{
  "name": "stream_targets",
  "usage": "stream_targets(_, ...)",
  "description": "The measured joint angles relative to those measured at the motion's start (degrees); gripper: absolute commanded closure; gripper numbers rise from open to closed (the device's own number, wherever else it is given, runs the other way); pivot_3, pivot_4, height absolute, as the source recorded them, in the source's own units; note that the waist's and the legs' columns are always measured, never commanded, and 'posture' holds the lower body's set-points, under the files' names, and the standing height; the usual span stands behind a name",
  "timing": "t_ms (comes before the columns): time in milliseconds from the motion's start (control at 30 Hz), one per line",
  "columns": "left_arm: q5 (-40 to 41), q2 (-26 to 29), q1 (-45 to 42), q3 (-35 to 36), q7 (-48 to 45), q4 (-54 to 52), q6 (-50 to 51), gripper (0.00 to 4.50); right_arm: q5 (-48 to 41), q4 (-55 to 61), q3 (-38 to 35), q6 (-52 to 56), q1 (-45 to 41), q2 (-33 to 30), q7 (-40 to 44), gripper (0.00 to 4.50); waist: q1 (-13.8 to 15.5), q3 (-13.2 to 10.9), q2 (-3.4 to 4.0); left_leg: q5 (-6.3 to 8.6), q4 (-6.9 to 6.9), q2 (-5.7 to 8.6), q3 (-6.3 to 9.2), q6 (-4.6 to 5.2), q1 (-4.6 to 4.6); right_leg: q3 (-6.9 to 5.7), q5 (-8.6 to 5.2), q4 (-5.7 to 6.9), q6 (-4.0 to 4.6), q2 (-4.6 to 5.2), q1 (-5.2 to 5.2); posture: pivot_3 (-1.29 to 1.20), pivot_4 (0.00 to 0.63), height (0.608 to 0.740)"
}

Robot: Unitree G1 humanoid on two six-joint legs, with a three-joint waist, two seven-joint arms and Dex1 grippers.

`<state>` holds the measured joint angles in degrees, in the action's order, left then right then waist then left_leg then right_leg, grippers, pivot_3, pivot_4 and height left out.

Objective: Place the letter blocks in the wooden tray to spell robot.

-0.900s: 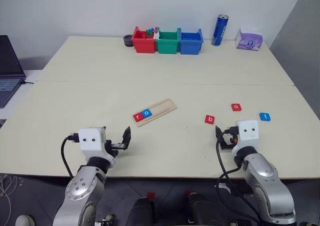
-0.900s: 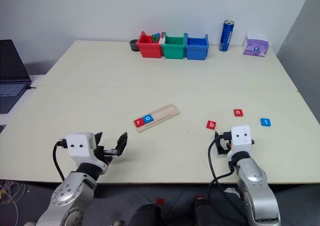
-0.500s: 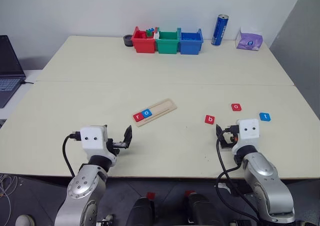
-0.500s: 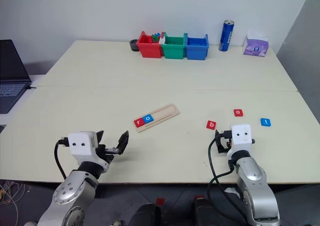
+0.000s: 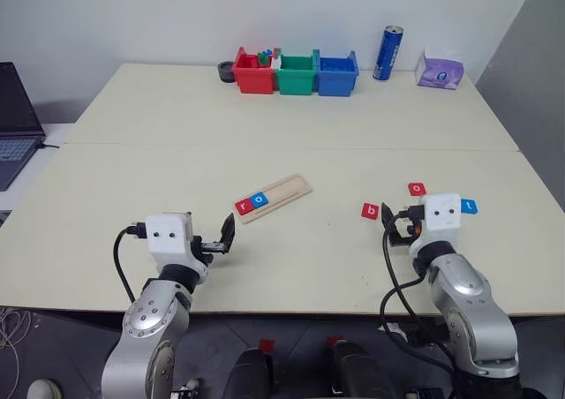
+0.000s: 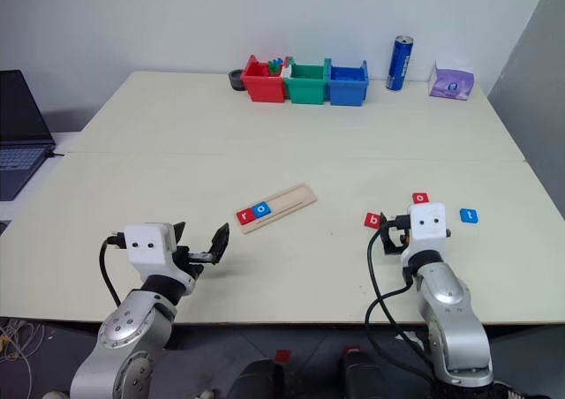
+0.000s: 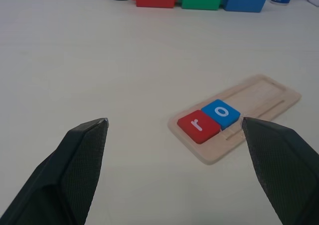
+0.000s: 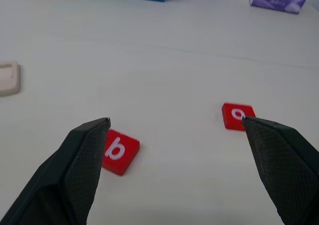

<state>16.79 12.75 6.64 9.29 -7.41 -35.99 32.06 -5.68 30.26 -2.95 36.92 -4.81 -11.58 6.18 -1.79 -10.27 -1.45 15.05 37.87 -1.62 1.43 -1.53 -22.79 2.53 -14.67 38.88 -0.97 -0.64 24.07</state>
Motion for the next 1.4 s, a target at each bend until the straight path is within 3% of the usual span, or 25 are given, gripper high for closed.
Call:
stream_targets(233,2.81,9.88,-6.77,2.22,-8.92,6.91,0.36,0.0,-10.41,-2.68,0.94,3.9,-8.06,-9.45,17.18,0.02,-0.03,-0.03,0.01,0.0,0.01,0.0,0.01,0.01,0.06,-0.05,0.01,0.04,0.01,-0.05,-0.02,0.0,0.15,0.74)
stream_targets(333,6.1,16.54,-13.07,3.62,-18.24,16.04,0.2,0.0,-19.09,-5.31,2.16,8.64,-14.57,-16.3,30.27,0.02,-0.04,-0.07,0.0,0.0,0.01,-0.02,0.03,0.02,0.05,-0.12,0.0,0.04,0.02,-0.08,-0.01,0.0,0.15,0.74)
stream_targets(500,8.98,20.24,-21.99,0.8,-33.06,27.92,-2.45,0.0,-29.37,-8.57,3.5,14.3,-22.02,-17.93,40.83,0.02,0.07,-0.08,-0.01,0.02,0.0,-0.02,0.04,0.04,-0.05,-0.13,-0.02,-0.05,0.05,-0.08,0.0,0.0,0.15,0.74)
stream_targets(667,8.34,23.52,-26.43,-3.37,-44.55,38.29,-6.3,0.0,-30.11,-10.82,5.03,14.43,-23.75,-18.52,42.47,0.02,0.06,-0.1,-0.02,0.02,-0.01,-0.04,0.03,0.04,-0.1,-0.12,-0.03,-0.07,0.04,-0.07,0.05,0.0,0.15,0.74)
stream_targets(833,2.55,26.05,-32.46,-8.43,-53.46,52.47,-15.24,0.0,-28.27,-12.79,6.85,11.97,-24.43,-17.14,41.23,0.02,0.06,-0.1,-0.02,0.02,0.01,-0.04,0.04,0.04,-0.09,-0.14,-0.03,0.01,0.05,-0.08,0.07,0.0,0.15,0.74)
stream_targets(1067,-2.95,25.71,-41.6,-10.12,-58.21,67.81,-26.18,0.0,-28.39,-11.39,7.06,11.95,-23.99,-16.61,39.26,0.02,0.11,-0.11,-0.02,0.02,0.02,-0.03,0.04,0.05,-0.14,-0.14,-0.03,-0.01,0.04,-0.06,0.08,0.0,0.15,0.74)
stream_targets(1400,-5.95,21.67,-44.05,-12.04,-61.02,76.06,-31.32,0.0,-28.97,-11.24,6.98,12.4,-23.97,-15.92,36.63,0.02,0.09,-0.11,-0.03,0.02,0.03,-0.04,0.06,0.05,-0.13,-0.15,-0.03,0.04,0.04,-0.07,0.1,0.0,0.15,0.74)
